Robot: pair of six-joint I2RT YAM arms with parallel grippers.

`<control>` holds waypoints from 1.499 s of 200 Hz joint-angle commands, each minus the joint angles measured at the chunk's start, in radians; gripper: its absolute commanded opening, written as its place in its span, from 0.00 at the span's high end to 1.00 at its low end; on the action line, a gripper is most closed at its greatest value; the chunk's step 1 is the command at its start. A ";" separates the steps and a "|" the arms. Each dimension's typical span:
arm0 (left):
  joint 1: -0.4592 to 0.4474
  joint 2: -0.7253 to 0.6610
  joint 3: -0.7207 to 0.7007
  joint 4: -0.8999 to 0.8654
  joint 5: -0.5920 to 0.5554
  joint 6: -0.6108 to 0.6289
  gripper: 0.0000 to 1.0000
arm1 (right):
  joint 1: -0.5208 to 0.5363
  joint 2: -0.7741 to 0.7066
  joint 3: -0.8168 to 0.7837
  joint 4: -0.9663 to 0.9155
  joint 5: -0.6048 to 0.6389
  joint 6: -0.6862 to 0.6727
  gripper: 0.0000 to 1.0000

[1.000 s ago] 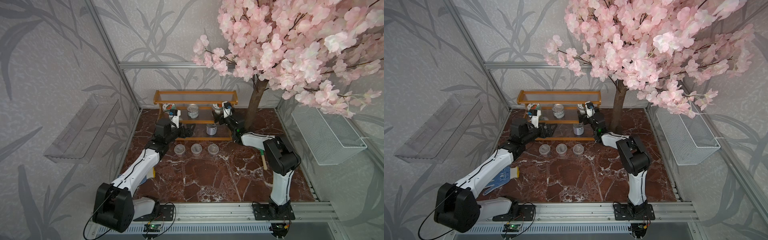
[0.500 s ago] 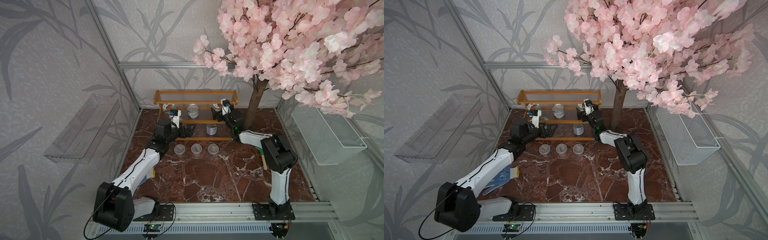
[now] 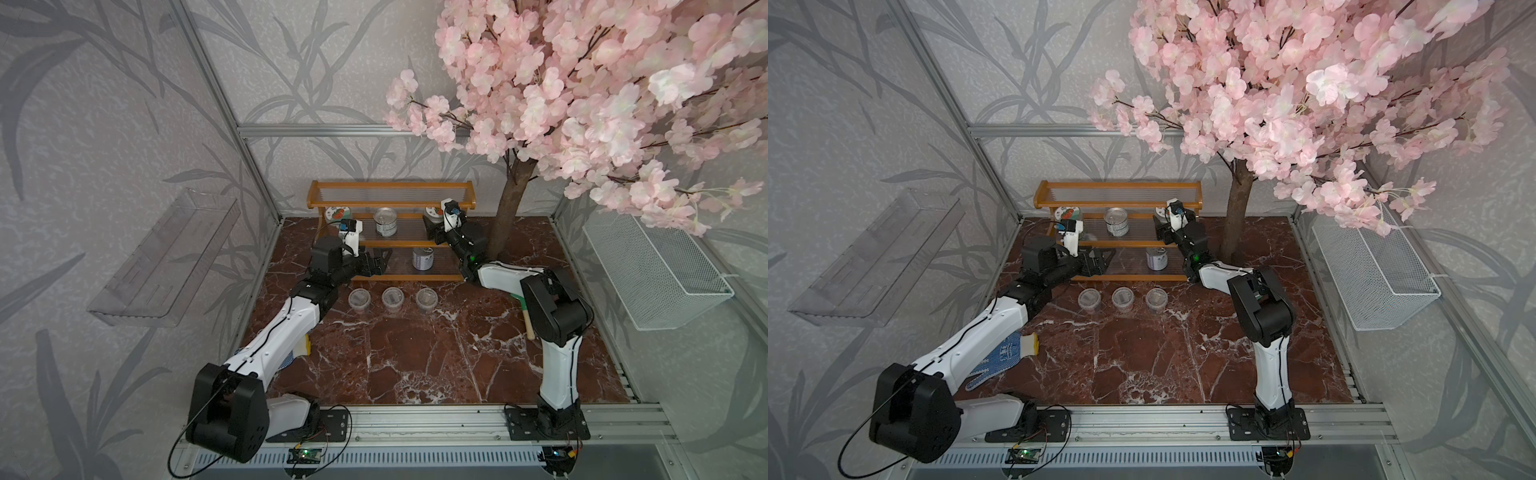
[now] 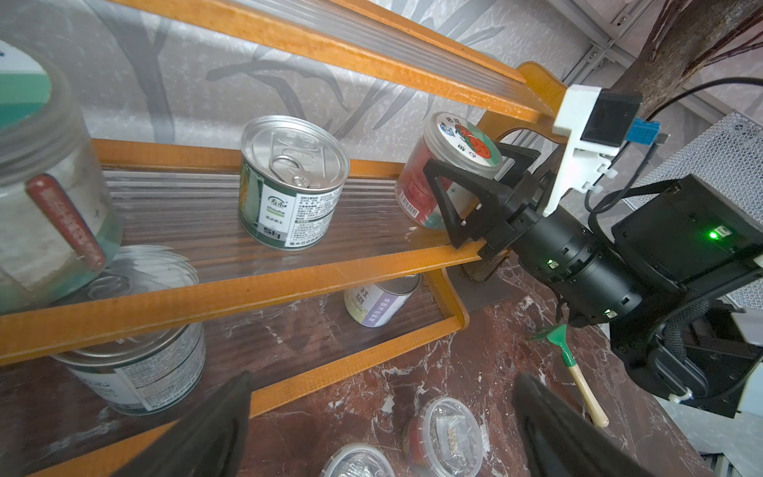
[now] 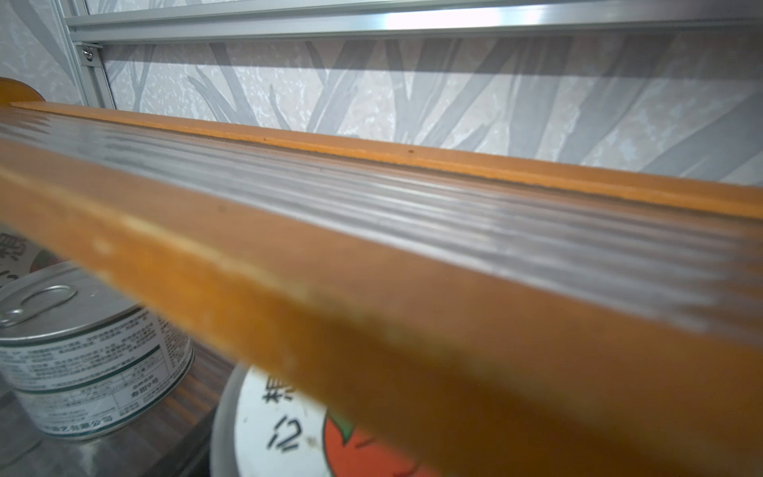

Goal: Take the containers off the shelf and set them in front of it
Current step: 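Pick up a container from the shelf.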

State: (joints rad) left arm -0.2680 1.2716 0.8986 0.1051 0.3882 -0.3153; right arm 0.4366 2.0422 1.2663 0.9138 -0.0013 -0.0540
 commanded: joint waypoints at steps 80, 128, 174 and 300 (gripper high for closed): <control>0.004 0.010 0.008 -0.003 0.015 0.018 0.00 | 0.009 -0.123 -0.100 0.100 -0.117 -0.001 0.22; 0.003 0.010 0.008 0.000 0.020 0.019 0.00 | 0.030 -0.236 -0.201 0.105 -0.159 -0.009 0.23; 0.006 0.012 0.005 0.007 0.021 0.014 0.00 | 0.034 -0.331 -0.294 0.080 -0.202 0.009 0.22; 0.006 0.068 0.037 0.015 0.069 0.015 0.00 | 0.100 -0.846 -0.835 -0.224 0.018 -0.037 0.21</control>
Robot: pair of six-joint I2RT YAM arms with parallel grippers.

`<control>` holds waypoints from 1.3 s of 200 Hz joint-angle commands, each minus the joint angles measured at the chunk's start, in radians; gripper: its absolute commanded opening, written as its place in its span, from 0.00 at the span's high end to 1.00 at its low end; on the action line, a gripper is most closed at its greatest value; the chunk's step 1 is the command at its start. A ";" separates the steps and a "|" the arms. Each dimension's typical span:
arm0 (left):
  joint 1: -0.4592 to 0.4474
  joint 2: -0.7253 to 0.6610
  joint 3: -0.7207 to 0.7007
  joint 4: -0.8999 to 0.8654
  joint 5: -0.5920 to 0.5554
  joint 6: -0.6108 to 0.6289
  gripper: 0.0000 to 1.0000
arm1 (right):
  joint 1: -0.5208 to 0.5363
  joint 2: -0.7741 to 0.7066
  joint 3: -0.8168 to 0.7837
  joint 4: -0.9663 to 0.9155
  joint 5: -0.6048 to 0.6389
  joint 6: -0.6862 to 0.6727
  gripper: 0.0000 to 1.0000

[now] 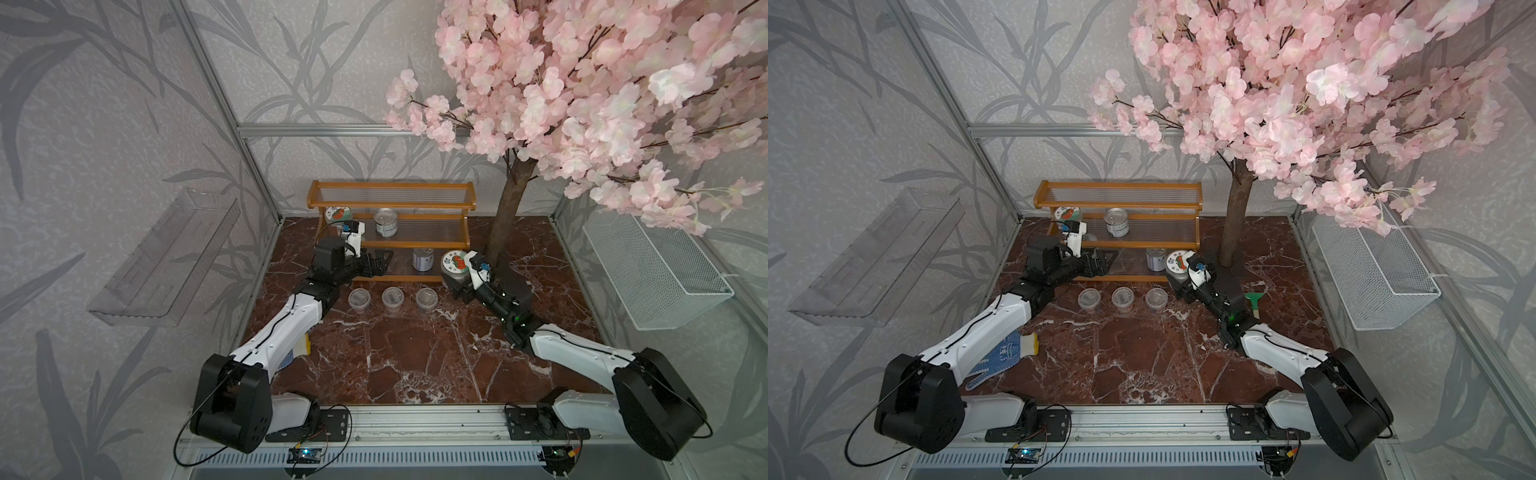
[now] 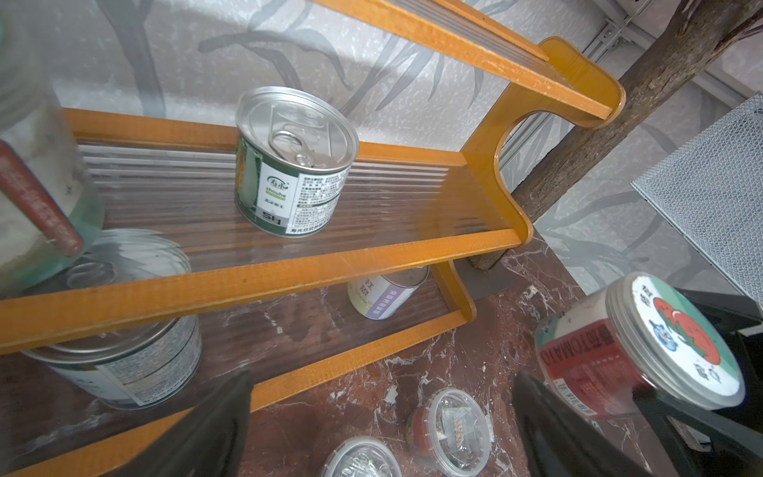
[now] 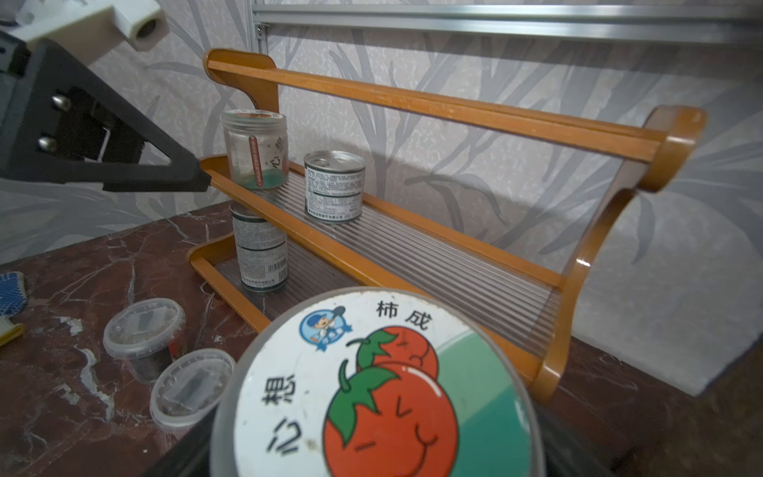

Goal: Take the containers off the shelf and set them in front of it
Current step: Place the container at the center of the board.

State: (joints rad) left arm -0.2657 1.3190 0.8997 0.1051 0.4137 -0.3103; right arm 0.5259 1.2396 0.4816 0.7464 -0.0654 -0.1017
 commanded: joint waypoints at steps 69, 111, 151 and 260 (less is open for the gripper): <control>0.003 0.036 0.033 0.022 0.049 -0.001 0.00 | 0.016 0.225 -0.173 0.334 0.141 0.074 0.19; 0.004 0.033 0.036 0.004 0.042 0.012 0.00 | 0.014 0.398 -0.151 0.492 0.159 0.046 0.17; 0.005 0.038 0.036 0.000 0.042 0.020 0.00 | 0.015 0.458 -0.136 0.521 0.149 0.040 0.14; 0.006 0.072 0.070 -0.010 0.059 0.036 0.00 | 0.014 0.356 -0.197 0.435 0.169 0.051 0.01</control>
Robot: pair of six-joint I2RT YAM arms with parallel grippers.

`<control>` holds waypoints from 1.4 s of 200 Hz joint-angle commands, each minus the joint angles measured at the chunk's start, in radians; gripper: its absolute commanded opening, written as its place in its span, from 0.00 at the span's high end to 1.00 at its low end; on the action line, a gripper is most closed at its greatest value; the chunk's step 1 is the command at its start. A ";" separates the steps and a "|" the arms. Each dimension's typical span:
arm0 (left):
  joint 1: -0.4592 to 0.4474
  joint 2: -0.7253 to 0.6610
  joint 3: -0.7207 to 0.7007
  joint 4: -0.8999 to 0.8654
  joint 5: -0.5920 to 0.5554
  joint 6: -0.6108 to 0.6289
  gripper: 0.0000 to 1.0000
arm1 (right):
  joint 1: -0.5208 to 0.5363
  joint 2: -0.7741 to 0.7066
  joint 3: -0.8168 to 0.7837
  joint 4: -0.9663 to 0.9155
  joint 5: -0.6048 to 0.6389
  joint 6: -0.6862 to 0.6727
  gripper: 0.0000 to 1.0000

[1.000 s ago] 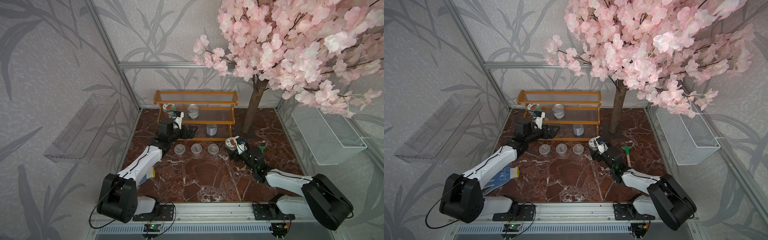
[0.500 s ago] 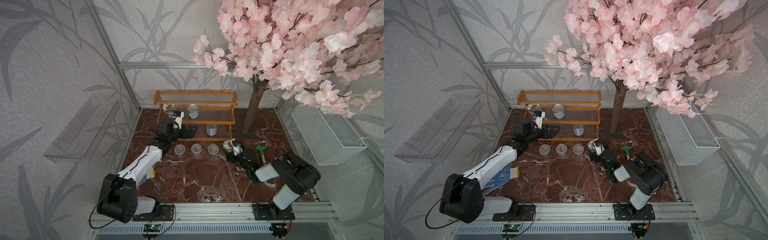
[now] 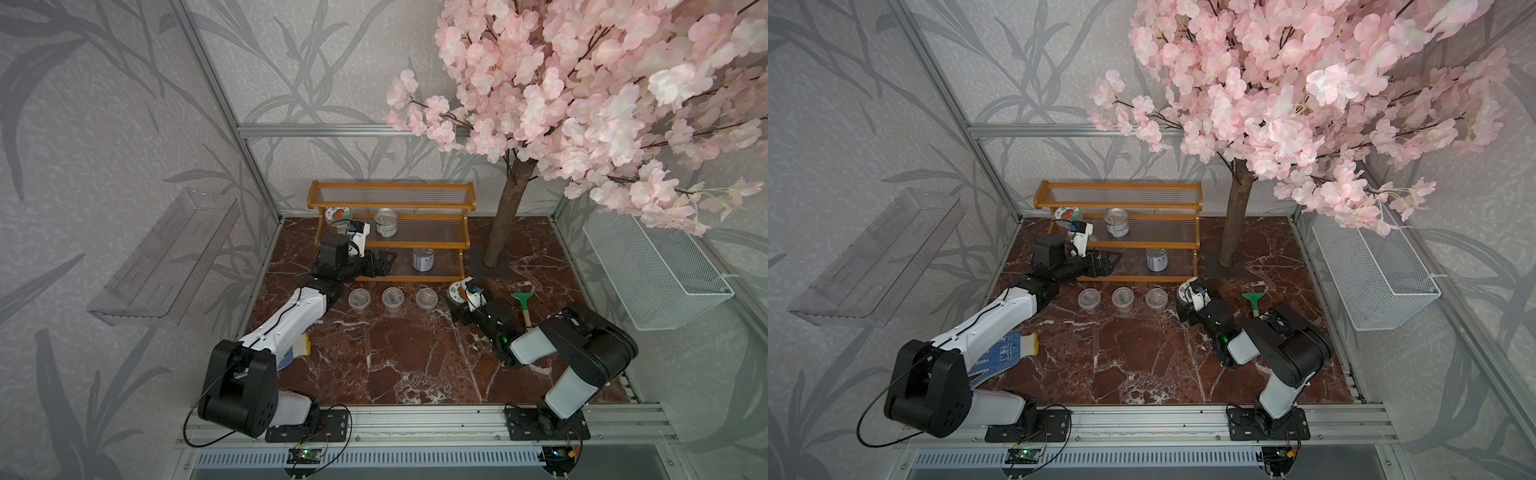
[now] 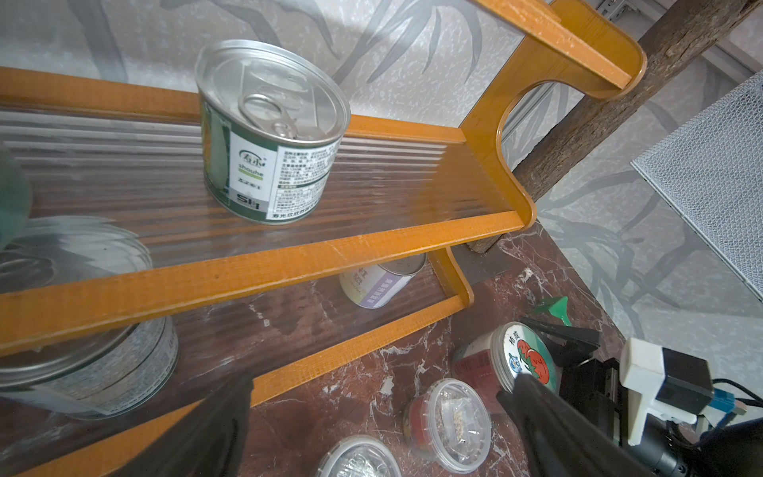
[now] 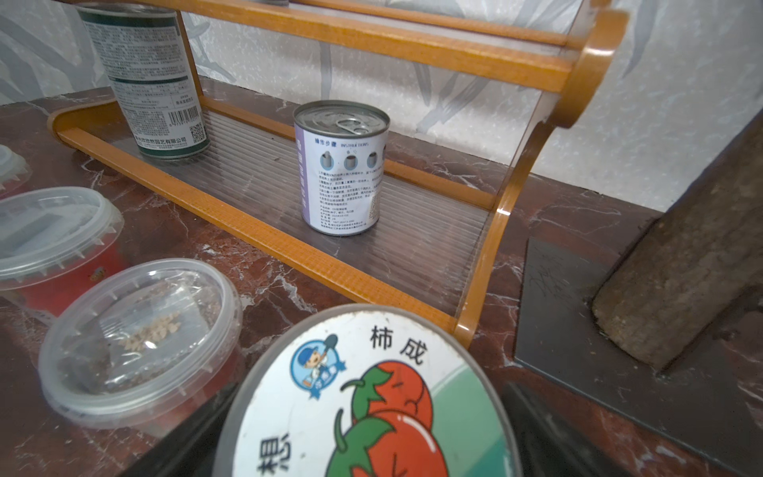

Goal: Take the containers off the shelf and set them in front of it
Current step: 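Place the container at the center of the board, then pick up a container from the shelf.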

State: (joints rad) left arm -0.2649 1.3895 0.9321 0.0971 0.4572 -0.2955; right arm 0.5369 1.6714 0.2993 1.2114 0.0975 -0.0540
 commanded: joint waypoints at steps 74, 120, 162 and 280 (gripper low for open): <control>0.006 -0.026 0.027 -0.007 -0.027 0.025 0.00 | -0.003 -0.486 -0.021 -0.418 -0.047 0.005 0.01; 0.002 -0.100 -0.017 0.027 -0.172 0.055 0.00 | -0.006 -0.689 0.078 -0.701 -0.086 -0.012 0.01; -0.072 -0.064 0.007 0.119 -0.330 0.119 0.00 | -0.016 -0.731 0.184 -0.818 -0.123 -0.008 0.01; -0.135 0.172 0.143 0.222 -0.552 0.134 0.00 | -0.074 -0.713 0.339 -0.968 -0.211 0.006 0.01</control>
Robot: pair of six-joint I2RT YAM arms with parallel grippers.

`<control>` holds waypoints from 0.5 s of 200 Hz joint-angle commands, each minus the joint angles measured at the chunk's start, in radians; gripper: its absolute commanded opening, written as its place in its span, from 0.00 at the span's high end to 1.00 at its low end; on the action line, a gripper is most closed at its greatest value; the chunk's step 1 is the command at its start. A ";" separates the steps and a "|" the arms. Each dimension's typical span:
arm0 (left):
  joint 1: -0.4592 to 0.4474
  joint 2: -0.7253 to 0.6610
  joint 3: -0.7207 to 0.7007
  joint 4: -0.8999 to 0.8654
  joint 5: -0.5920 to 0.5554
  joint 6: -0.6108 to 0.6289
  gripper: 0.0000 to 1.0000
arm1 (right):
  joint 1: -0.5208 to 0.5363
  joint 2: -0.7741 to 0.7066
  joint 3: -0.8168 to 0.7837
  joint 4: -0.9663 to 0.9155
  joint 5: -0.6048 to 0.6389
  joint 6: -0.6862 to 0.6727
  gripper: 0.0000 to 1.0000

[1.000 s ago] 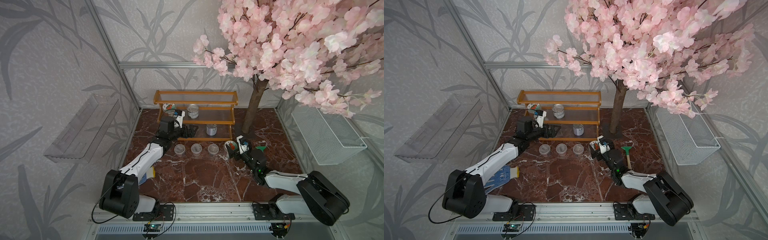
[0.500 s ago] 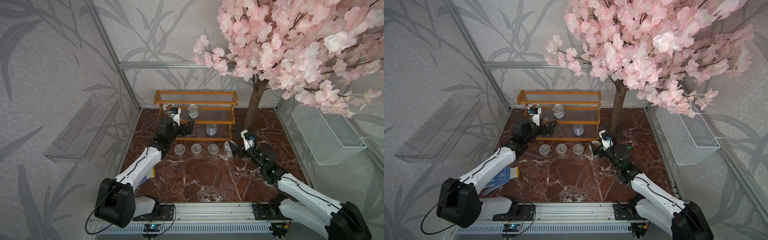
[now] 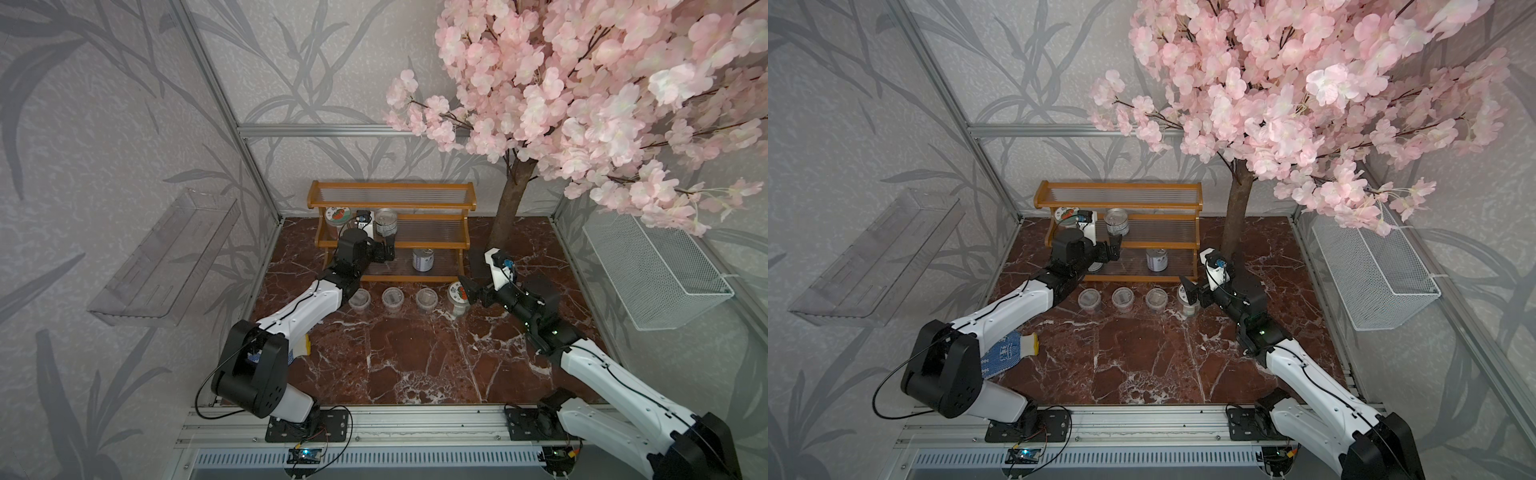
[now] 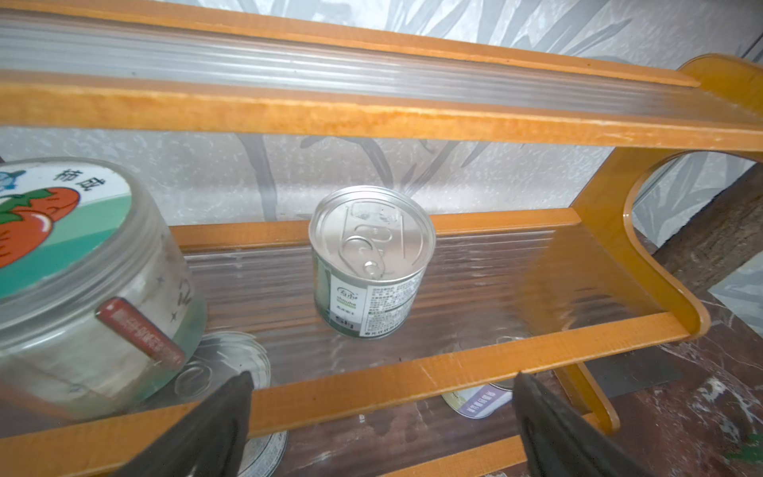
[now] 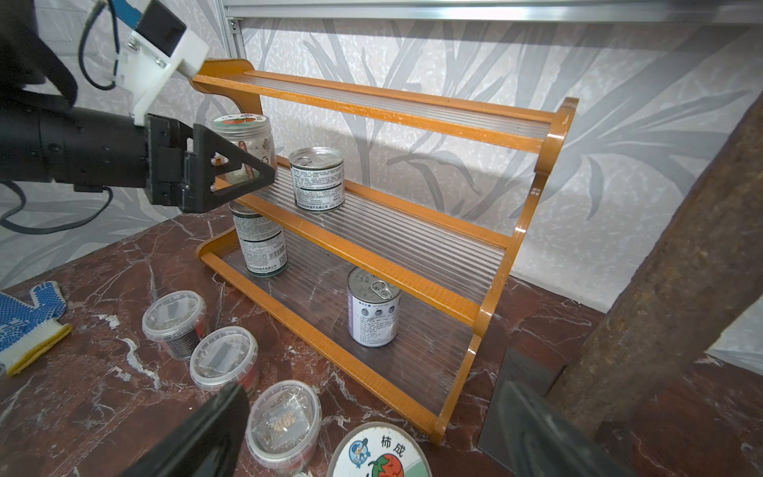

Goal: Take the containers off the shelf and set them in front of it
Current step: 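Pick up a container from the shelf.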

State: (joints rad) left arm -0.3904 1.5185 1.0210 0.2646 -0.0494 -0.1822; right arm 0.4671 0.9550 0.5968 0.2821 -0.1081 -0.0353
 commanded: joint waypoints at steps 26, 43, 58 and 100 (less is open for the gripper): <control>-0.010 0.093 0.071 0.111 -0.058 0.033 0.00 | -0.003 0.014 0.066 -0.051 -0.003 -0.031 0.01; -0.009 0.128 0.088 0.148 -0.072 0.041 0.00 | -0.005 0.019 0.078 -0.058 0.000 -0.036 0.01; -0.005 0.164 0.112 0.160 -0.074 0.038 0.00 | -0.005 0.019 0.085 -0.065 0.004 -0.038 0.01; -0.003 0.245 0.164 0.201 -0.071 0.060 0.00 | -0.005 0.007 0.111 -0.107 0.021 -0.061 0.01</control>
State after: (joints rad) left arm -0.3973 1.7275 1.1294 0.4137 -0.1078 -0.1505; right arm 0.4652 0.9737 0.6689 0.2050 -0.1047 -0.0746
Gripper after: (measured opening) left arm 0.999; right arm 0.990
